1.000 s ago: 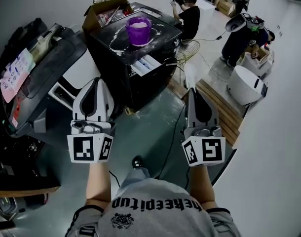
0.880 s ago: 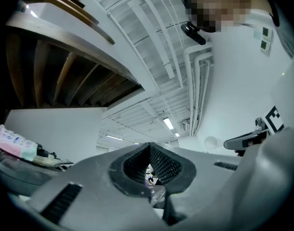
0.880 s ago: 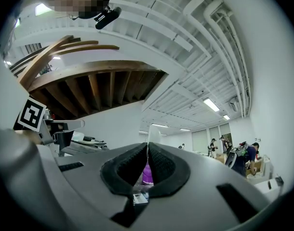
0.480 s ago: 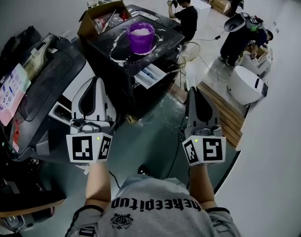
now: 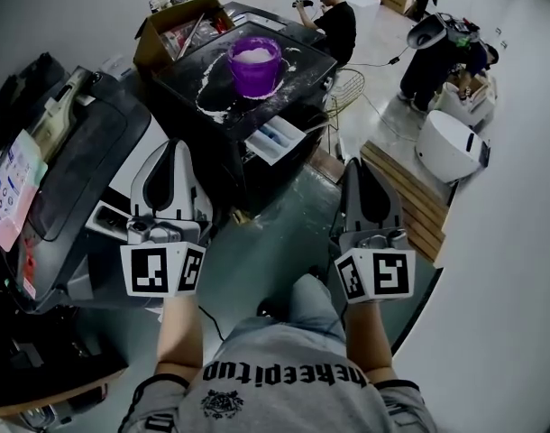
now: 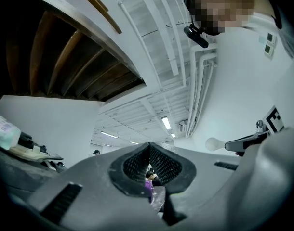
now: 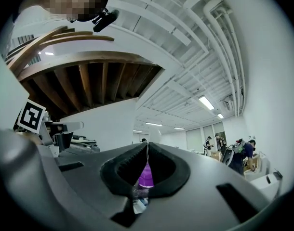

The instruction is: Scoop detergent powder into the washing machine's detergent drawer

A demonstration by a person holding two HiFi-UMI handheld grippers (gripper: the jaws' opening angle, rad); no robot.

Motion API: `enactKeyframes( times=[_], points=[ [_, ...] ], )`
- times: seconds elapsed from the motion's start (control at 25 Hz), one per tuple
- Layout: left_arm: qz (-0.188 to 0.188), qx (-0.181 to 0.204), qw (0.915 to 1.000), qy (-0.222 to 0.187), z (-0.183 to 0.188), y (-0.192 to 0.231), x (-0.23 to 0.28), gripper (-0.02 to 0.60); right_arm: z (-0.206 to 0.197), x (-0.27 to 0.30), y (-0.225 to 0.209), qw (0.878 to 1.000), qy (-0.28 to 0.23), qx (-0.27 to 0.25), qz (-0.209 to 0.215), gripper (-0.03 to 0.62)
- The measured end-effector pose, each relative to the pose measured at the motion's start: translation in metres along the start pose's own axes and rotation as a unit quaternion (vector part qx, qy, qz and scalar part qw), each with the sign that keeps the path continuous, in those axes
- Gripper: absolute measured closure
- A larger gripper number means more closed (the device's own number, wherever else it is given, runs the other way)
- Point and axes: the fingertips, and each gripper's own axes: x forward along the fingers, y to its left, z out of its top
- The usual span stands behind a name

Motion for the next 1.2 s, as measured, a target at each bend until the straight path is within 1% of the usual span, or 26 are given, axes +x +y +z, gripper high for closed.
enactKeyframes(
  times=[0.2, 0.44, 0.96, 1.2],
  points=[
    [-0.004, 0.010, 0.9999, 0.003, -0.009, 0.008, 0.015, 0.578, -0.009, 0.024, -0.002, 1.000, -0.001, 0.006, 0.004, 0.588],
    [0.012, 0.016, 0.9998, 0.002, -0.024, 0.027, 0.047, 0.578, -0.020, 0.071, -0.007, 1.000, -0.004, 0.005, 0.023, 0.588],
    [0.047, 0.031, 0.9984, -0.002, -0.054, 0.063, 0.147, 0.578, -0.032, 0.199, -0.037, 0.997, -0.013, 0.007, 0.072, 0.588],
    [0.060, 0.037, 0.9975, -0.004, -0.070, 0.077, 0.192, 0.578, -0.044, 0.257, -0.049, 0.995, -0.006, 0.005, 0.100, 0.588]
  ],
)
